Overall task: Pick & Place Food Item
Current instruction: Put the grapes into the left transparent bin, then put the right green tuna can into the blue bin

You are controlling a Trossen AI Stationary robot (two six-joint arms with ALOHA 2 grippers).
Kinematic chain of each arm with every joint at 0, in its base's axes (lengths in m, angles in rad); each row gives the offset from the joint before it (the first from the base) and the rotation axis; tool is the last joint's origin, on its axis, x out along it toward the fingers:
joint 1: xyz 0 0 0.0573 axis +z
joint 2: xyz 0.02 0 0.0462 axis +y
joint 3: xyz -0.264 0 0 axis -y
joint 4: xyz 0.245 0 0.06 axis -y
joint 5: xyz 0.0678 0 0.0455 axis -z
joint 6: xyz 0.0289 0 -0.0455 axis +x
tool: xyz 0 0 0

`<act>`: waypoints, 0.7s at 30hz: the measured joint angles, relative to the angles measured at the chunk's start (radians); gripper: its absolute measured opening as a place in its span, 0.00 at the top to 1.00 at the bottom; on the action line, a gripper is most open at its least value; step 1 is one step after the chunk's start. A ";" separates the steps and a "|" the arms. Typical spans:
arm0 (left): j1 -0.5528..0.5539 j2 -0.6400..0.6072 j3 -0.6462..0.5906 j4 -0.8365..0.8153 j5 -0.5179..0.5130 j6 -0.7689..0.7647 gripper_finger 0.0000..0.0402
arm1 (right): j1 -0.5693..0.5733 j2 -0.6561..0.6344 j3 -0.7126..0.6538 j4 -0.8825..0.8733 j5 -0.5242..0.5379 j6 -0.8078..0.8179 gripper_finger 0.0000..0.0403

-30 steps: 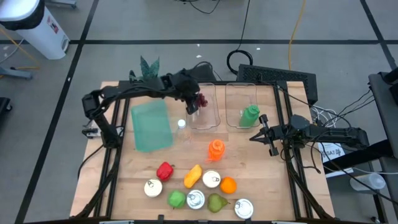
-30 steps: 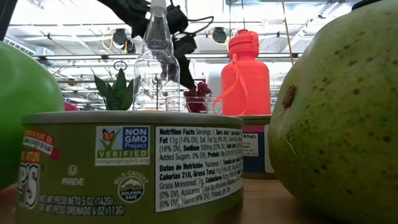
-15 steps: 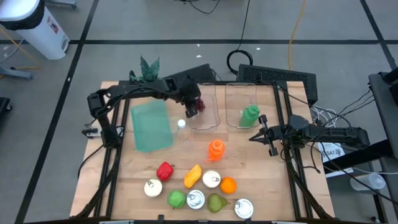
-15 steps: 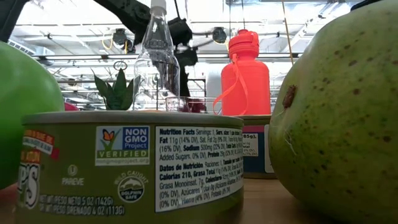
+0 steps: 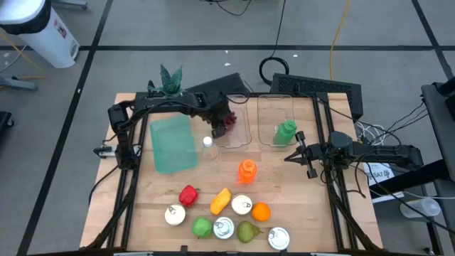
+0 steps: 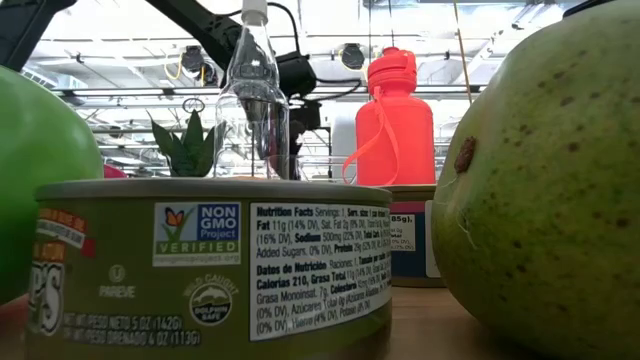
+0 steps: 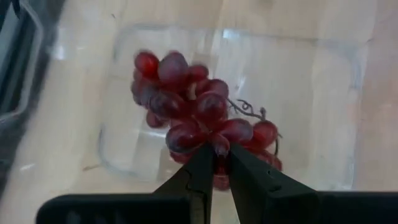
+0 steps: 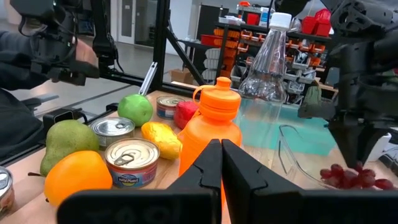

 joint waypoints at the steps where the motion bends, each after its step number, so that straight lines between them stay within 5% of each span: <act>1: 0.000 0.003 -0.001 -0.009 0.000 -0.001 0.88 | 0.000 0.000 0.000 0.000 0.000 0.000 1.00; 10: -0.001 0.009 -0.001 -0.005 0.016 0.006 0.81 | 0.000 0.002 0.000 0.000 -0.002 0.001 1.00; 21: -0.015 -0.108 -0.001 -0.066 -0.110 0.030 0.32 | 0.000 0.002 0.000 -0.001 -0.002 0.001 1.00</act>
